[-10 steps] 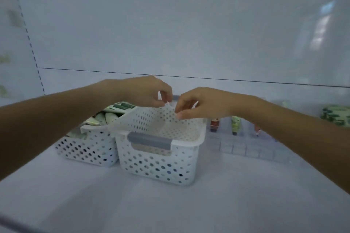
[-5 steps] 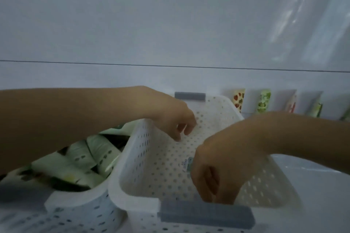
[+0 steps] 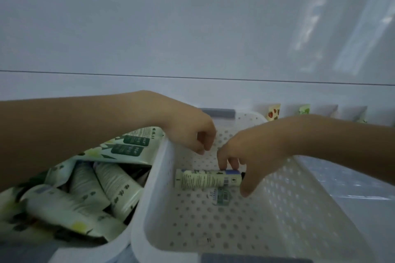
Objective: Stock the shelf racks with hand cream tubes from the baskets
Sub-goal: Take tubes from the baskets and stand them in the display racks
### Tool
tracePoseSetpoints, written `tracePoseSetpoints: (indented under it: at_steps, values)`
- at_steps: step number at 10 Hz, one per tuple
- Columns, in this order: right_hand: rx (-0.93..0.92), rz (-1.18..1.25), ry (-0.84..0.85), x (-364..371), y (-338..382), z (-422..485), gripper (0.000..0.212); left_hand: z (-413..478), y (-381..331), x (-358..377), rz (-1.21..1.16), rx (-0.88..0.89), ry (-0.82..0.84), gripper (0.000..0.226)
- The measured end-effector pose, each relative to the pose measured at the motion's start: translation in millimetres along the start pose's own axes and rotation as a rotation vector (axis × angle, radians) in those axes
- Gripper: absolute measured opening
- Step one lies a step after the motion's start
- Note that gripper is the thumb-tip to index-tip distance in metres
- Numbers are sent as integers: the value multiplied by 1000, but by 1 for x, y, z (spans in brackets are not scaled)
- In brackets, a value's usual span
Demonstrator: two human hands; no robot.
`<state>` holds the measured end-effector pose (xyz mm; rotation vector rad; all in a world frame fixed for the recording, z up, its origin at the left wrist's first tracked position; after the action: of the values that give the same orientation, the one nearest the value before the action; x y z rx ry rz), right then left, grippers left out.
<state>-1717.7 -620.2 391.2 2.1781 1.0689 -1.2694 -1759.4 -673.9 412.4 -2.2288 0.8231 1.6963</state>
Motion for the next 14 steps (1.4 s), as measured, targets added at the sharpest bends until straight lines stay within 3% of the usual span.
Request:
tracePoseSetpoints:
  at_steps: [2,3,4,5,6,7,8,9,10,11,12,13,14]
  values:
    - [21,-41,-22,5,-5,10,40,0,-8,13,-84,-27,156,44]
    - [9,-29,-121,-5,-6,1,28,-3,-9,14,-100,-57,206,47]
    - [9,35,-363,-27,-15,-25,25,-10,-5,4,-260,-60,217,35]
    - [2,112,-619,-44,-29,-61,29,-20,-2,-18,-473,-48,108,15]
    - [-19,194,-836,-46,-39,-96,33,-32,-4,-51,-594,-86,-122,20]
    - [-52,454,-968,-33,-48,-126,27,-46,-28,-85,-493,-102,-327,26]
    - [-58,689,-1022,-12,-60,-157,19,-54,-77,-113,-186,-64,-545,31]
    - [-24,749,-1022,11,-76,-197,13,-57,-138,-135,-53,51,-708,32]
    - [-36,818,-1080,37,-91,-246,9,-57,-195,-154,-62,191,-929,41]
    - [5,872,-1253,67,-114,-305,7,-43,-230,-166,-635,150,-970,59]
    - [38,873,-1322,103,-132,-345,7,-9,-276,-159,-1156,150,-731,49]
    - [70,896,-1339,135,-147,-363,6,11,-315,-155,-1300,186,-697,31]
    - [145,946,-1411,166,-169,-368,14,32,-336,-149,-1295,138,-642,24]
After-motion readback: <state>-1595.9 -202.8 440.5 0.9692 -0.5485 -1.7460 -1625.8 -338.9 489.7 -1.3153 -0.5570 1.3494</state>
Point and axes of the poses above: each hand's wrist, its own z-axis towards the middle knuckle, its own x-axis out of the palm, y = z × x, the point moved 7 cm from there along z, towards the middle knuckle, and after that the axes turned 13 degrees about -x, right-handed, at the moved point
